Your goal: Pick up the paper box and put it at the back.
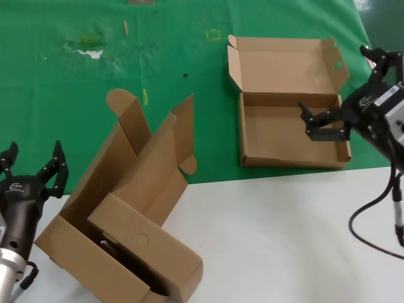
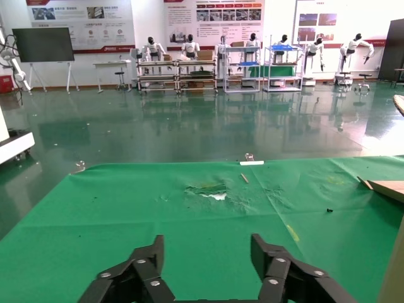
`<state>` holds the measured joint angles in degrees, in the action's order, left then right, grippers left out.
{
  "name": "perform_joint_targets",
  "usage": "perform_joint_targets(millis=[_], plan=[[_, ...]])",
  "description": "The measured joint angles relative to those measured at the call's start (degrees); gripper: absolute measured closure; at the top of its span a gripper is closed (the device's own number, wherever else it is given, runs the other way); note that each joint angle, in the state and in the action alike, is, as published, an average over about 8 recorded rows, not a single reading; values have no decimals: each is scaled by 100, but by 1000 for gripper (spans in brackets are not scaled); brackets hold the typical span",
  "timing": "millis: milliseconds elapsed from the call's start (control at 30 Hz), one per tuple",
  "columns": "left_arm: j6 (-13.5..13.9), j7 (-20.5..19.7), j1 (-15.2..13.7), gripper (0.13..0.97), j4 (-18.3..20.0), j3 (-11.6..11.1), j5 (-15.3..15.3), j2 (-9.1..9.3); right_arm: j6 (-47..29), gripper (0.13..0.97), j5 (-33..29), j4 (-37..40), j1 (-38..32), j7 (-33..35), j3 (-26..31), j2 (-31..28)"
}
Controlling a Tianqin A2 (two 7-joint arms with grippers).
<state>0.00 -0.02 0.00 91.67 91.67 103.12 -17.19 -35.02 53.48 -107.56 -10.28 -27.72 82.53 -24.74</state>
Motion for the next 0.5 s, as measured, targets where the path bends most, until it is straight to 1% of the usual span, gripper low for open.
perform_joint_targets(millis=[167, 300, 500], plan=[[0, 0, 0, 554, 0, 0, 0, 0, 363, 129, 514, 164, 106, 287, 95, 78], [0, 0, 0, 554, 0, 0, 0, 0, 652, 129, 924, 296, 191, 516, 170, 140], [0, 1, 0, 401, 0, 0, 0, 0, 1088, 129, 1542, 494, 320, 861, 285, 235]])
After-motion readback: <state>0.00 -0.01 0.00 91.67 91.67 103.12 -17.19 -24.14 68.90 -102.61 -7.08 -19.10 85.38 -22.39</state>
